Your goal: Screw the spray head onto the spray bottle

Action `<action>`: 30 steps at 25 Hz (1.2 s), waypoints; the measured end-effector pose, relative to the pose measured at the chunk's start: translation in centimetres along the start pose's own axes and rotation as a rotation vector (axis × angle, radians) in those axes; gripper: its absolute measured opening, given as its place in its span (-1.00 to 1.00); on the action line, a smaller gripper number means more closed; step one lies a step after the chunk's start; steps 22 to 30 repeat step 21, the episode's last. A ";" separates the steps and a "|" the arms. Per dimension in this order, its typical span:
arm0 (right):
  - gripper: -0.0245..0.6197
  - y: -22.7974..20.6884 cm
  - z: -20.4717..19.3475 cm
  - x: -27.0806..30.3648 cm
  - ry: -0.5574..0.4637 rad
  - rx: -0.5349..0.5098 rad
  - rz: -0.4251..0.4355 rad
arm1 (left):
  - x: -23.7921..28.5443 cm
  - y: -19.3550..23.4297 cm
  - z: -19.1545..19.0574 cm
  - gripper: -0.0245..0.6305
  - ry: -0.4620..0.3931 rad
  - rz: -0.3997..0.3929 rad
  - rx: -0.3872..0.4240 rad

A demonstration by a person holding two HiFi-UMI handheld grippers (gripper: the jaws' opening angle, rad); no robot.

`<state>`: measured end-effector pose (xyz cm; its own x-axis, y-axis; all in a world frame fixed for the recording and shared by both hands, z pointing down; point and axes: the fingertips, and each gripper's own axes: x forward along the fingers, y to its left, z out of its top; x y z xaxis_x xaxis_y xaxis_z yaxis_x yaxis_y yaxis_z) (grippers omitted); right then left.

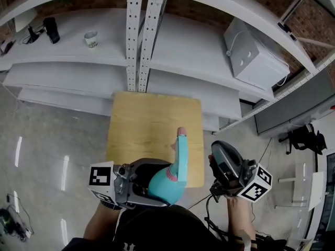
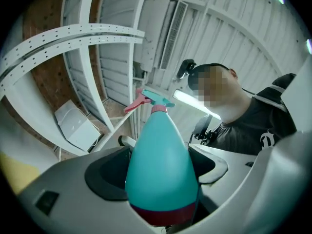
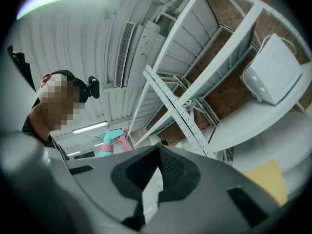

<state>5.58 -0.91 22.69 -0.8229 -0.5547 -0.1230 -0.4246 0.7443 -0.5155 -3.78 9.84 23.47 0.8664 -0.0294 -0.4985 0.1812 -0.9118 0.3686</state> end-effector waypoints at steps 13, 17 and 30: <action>-0.92 11.3 -6.5 -23.7 0.099 -0.088 0.089 | 12.5 -17.9 -17.5 0.16 -0.023 0.081 0.047; -0.92 14.7 -7.6 -30.7 0.126 -0.074 0.103 | 16.6 -23.7 -22.2 0.16 -0.050 0.111 0.015; -0.92 19.0 -7.7 -36.4 0.136 -0.102 0.126 | 20.4 -28.8 -25.2 0.16 -0.034 0.108 0.017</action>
